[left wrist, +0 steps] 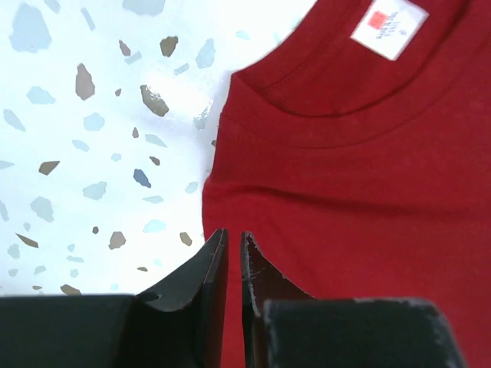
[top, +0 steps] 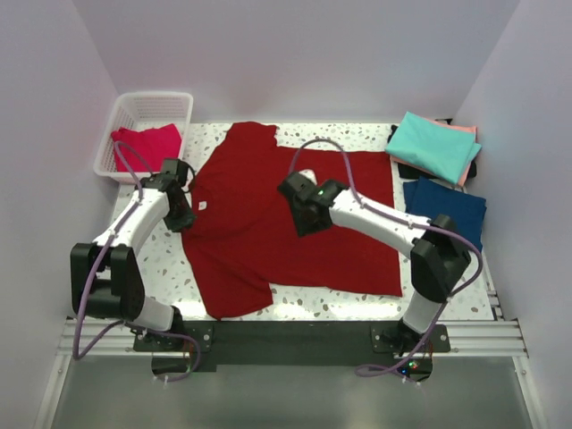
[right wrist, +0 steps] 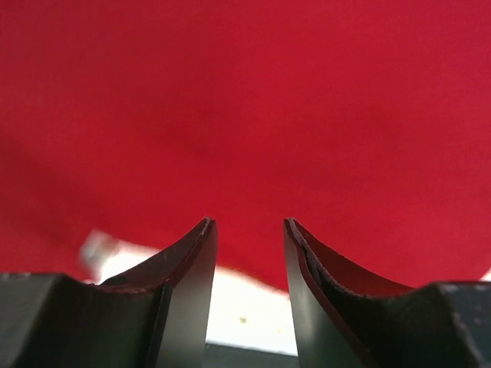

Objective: Fold and stack the t-shirts
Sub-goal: Flatten the tshirt out

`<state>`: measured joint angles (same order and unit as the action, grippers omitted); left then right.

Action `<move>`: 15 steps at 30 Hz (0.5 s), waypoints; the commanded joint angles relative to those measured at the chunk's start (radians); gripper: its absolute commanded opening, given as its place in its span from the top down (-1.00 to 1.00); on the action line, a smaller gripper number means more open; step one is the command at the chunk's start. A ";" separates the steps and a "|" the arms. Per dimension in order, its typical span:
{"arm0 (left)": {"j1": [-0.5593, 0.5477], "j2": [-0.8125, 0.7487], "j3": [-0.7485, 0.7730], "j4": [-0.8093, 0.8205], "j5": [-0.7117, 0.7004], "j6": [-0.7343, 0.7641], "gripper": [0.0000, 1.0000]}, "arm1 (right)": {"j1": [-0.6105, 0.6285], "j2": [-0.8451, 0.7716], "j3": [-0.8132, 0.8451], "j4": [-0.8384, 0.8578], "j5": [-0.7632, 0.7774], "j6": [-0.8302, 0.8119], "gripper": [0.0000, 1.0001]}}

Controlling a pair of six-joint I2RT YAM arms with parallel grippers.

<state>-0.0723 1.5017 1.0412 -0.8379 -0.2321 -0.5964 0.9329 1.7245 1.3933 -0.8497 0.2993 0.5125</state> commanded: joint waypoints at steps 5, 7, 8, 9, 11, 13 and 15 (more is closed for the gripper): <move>-0.041 -0.097 -0.047 0.014 0.065 0.076 0.60 | -0.273 0.136 0.089 0.049 0.009 -0.058 0.10; -0.081 -0.104 -0.073 0.008 0.066 0.072 0.61 | -0.321 0.141 0.070 0.052 0.003 -0.068 0.08; -0.101 -0.109 -0.104 0.005 0.066 0.066 0.61 | -0.338 0.139 0.058 0.064 -0.006 -0.071 0.04; -0.124 -0.116 -0.121 0.005 0.059 0.060 0.61 | -0.373 0.130 0.026 0.073 -0.037 -0.075 0.02; -0.194 -0.126 -0.167 0.003 0.053 0.023 0.61 | -0.420 0.118 -0.011 0.103 -0.066 -0.077 -0.02; -0.236 -0.124 -0.194 0.006 0.059 -0.008 0.61 | -0.439 0.107 -0.048 0.115 -0.086 -0.084 -0.03; -0.262 -0.115 -0.225 0.010 0.045 -0.028 0.62 | -0.451 0.109 -0.068 0.130 -0.089 -0.089 -0.04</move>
<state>-0.2874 1.4075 0.8600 -0.8307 -0.1787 -0.5697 0.5091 1.8816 1.3647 -0.7662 0.2508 0.4488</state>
